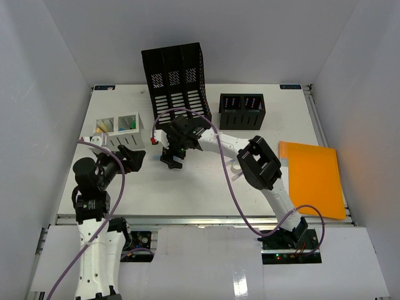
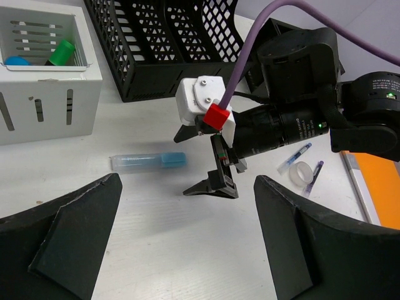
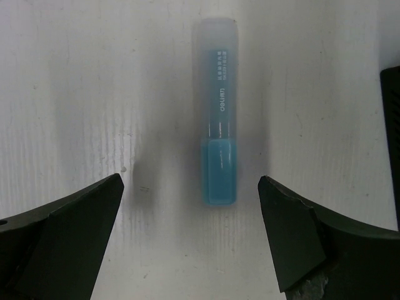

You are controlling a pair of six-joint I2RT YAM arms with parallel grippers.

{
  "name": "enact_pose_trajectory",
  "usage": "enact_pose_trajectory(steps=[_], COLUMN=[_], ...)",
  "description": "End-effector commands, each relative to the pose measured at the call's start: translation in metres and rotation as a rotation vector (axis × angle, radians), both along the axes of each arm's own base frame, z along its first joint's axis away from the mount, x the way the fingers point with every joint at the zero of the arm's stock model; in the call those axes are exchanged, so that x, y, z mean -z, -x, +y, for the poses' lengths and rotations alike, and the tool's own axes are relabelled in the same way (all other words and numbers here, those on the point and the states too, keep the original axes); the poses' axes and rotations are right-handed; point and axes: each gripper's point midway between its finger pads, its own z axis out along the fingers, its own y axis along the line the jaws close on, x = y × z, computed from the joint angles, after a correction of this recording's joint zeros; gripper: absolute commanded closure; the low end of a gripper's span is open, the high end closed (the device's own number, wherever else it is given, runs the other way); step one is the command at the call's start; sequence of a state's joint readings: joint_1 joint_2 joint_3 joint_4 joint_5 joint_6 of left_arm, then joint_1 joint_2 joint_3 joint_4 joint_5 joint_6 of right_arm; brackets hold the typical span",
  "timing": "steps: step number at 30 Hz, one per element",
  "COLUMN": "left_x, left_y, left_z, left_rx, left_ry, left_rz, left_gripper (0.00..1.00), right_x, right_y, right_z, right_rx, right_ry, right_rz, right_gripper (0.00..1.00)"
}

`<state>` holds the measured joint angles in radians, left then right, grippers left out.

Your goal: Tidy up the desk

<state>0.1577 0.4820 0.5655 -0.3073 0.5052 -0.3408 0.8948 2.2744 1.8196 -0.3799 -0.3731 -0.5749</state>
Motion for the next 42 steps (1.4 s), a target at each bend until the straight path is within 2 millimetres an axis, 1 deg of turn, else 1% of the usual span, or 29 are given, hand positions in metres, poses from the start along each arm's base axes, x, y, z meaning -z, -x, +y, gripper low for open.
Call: enact_pose_trajectory(steps=[1,3,4,7,13,20,26,28,30,31,32,34,37,38,39,40,41,42], left_x=[-0.002,-0.001,-0.002,-0.002,-0.001,0.002,0.007,0.01,0.02,0.021,0.024,0.044,0.064,0.068,0.072,0.071,0.072,0.071], left_y=[0.001,0.001,0.001,0.001,0.0,-0.002,-0.002,-0.002,0.0,0.001,0.002,0.007,0.012,0.015,0.016,0.016,0.017,0.017], left_z=[0.004,0.005,0.005,0.007,0.008,0.004,0.001,-0.001,-0.008,-0.011,-0.015,-0.021,-0.027,-0.03,-0.031,-0.031,-0.032,-0.033], left_rx=[-0.022,-0.028,-0.03,-0.042,-0.051,-0.037,-0.042,-0.05,-0.035,-0.028,-0.024,-0.024,-0.022,-0.018,-0.02,-0.021,-0.021,-0.024], left_ry=[-0.014,-0.012,-0.012,-0.01,-0.004,0.026,0.085,0.138,0.208,0.252,0.302,0.379,0.466,0.499,0.512,0.521,0.533,0.554], left_rz=[-0.01,-0.006,-0.008,-0.002,0.005,0.027,0.071,0.104,0.146,0.16,0.178,0.233,0.302,0.324,0.337,0.338,0.344,0.35], left_gripper=[0.02,0.02,0.02,0.02,0.02,0.02,0.02,0.02,0.02,0.02,0.02,0.02,0.03,0.04,0.04,0.04,0.04,0.04], right_x=[-0.006,-0.002,0.001,0.004,0.009,0.017,0.026,0.028,0.028,0.028,0.027,0.018,0.008,0.003,-0.008,-0.007,-0.022,-0.03], right_y=[-0.012,-0.01,-0.01,-0.009,-0.012,-0.007,0.002,0.004,0.008,0.011,0.013,0.019,0.033,0.044,0.048,0.054,0.06,0.068], right_z=[0.012,0.012,0.012,0.014,0.013,0.007,-0.001,-0.004,-0.007,-0.009,-0.011,-0.014,-0.019,-0.023,-0.024,-0.027,-0.027,-0.032], right_rx=[0.026,0.02,0.018,0.013,0.019,0.014,0.003,0.001,-0.004,-0.006,-0.008,-0.016,-0.027,-0.036,-0.04,-0.043,-0.057,-0.057], right_ry=[-0.036,-0.033,-0.03,-0.03,-0.019,-0.001,0.018,0.023,0.027,0.027,0.027,0.013,-0.008,-0.021,-0.04,-0.041,-0.072,-0.082], right_rz=[-0.02,-0.01,-0.004,0.003,-0.006,0.007,0.03,0.034,0.04,0.045,0.05,0.059,0.104,0.141,0.149,0.175,0.185,0.201], right_gripper=[0.02,0.0,0.01,0.09,0.19,0.48,0.77,0.82,0.86,0.88,0.89,0.92,0.92,0.92,0.92,0.92,0.92,0.92])
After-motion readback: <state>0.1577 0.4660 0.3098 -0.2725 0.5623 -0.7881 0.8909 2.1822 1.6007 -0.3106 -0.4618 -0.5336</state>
